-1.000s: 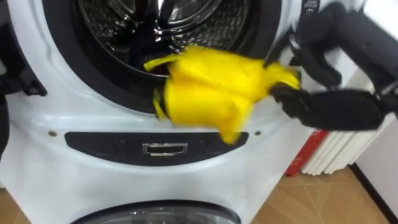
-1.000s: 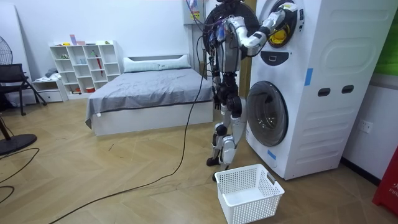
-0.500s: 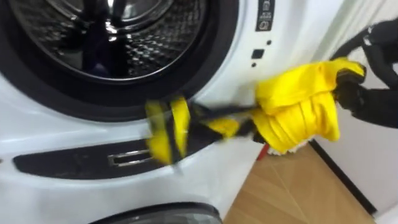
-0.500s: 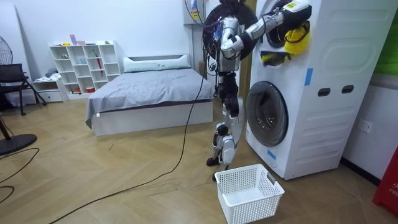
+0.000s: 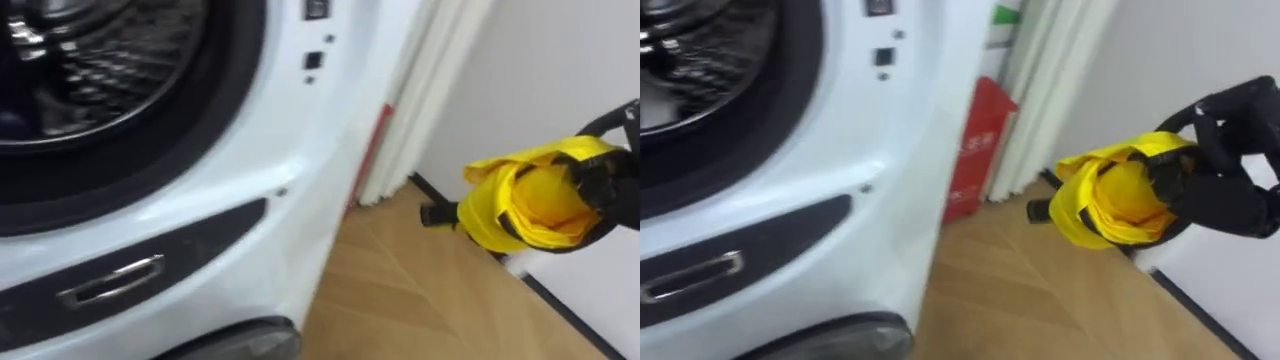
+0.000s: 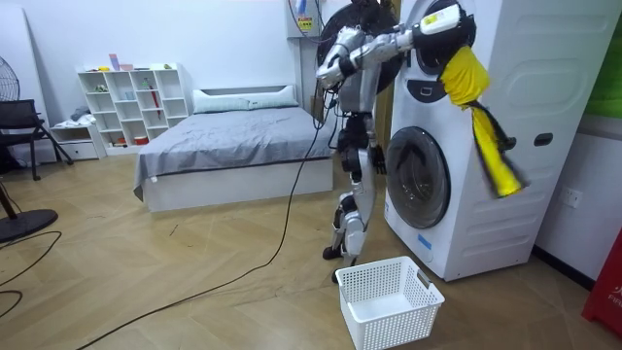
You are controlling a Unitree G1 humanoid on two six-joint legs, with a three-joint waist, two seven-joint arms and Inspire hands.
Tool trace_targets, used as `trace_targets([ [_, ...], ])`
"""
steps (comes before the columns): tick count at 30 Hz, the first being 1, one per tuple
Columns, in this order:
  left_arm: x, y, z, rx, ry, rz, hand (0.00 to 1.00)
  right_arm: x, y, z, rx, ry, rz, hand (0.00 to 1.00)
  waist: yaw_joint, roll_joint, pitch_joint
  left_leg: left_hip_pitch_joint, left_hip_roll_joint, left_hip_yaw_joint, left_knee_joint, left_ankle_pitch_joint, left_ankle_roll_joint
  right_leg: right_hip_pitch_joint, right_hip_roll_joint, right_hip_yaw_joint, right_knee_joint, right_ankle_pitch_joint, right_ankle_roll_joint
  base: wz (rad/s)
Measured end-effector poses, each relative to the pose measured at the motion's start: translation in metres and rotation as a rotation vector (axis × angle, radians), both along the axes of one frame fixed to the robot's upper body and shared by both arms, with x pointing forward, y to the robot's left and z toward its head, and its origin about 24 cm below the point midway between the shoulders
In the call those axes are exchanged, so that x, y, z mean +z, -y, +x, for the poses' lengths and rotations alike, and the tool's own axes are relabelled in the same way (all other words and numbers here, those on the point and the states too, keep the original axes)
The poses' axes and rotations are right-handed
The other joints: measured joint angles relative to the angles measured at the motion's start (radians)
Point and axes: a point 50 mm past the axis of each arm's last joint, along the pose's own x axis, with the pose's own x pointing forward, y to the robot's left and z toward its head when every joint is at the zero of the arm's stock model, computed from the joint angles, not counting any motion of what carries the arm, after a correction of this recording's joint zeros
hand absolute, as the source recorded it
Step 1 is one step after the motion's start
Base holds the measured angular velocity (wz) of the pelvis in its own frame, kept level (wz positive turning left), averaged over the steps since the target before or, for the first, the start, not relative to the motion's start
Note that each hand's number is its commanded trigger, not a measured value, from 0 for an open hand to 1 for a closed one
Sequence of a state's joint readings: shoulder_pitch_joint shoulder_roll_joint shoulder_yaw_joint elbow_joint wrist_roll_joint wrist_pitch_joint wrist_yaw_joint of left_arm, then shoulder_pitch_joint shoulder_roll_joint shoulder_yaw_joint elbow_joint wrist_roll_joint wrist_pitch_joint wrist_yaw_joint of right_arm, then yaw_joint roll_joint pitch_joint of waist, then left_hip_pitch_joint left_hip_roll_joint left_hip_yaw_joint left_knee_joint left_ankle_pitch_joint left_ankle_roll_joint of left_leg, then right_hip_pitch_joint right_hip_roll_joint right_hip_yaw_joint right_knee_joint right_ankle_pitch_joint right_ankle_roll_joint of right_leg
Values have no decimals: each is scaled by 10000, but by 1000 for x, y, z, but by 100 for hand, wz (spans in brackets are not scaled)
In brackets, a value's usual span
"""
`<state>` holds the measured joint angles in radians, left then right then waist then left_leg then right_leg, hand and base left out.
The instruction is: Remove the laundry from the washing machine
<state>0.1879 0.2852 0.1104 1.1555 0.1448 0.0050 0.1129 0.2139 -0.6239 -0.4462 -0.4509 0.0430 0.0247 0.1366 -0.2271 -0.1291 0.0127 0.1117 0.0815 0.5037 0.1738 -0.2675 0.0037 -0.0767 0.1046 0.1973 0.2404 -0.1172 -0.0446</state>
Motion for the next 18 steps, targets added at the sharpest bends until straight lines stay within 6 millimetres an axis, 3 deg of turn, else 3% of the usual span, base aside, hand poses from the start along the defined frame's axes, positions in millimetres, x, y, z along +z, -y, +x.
trace_targets([
  [3,-1,4,14,-521,112,-213,0,-5,4,1,-26,-220,376,100,-146,97,26,-144,130,391,299,-151,-18,-193,99,172,98,42,-2,-38],
  [5,-2,7,24,-561,170,-336,0,-9,5,1,-31,-345,554,100,-151,202,-3,-275,128,500,323,-186,-10,-446,129,232,202,64,10,-30],
  [7,-3,10,28,-847,158,-449,0,-16,2,4,216,-675,717,100,-93,418,69,-377,131,748,330,-187,-8,-650,192,464,224,152,40,-31],
  [8,-3,12,28,-909,123,-496,0,-20,2,6,302,-846,868,100,-98,467,59,-412,131,764,341,-190,-2,-693,194,486,225,162,47,-22],
  [9,-4,14,30,-1187,63,-591,0,-32,3,9,333,-1315,1267,100,-117,549,12,-521,132,848,376,-201,16,-848,193,522,279,166,53,-14],
  [11,-4,18,35,-1452,100,-727,0,-48,2,12,468,-2047,1654,100,-101,679,31,-724,134,973,494,-222,51,-1138,196,516,474,166,56,-17],
  [13,-4,20,45,-1773,284,-765,0,-64,7,15,481,-2865,1849,100,-110,990,47,-1085,95,1021,553,-237,85,-1534,176,573,557,198,107,-14],
  [16,-5,24,46,-2150,129,-829,0,-84,9,22,423,-3702,2174,100,-94,1263,43,-1301,58,1230,536,-220,107,-1891,197,701,696,198,118,-21],
  [18,-5,24,48,-2201,178,-858,0,-96,6,23,401,-4002,2548,100,-90,1323,27,-1465,20,1227,517,-160,112,-2089,198,753,732,196,118,-10],
])
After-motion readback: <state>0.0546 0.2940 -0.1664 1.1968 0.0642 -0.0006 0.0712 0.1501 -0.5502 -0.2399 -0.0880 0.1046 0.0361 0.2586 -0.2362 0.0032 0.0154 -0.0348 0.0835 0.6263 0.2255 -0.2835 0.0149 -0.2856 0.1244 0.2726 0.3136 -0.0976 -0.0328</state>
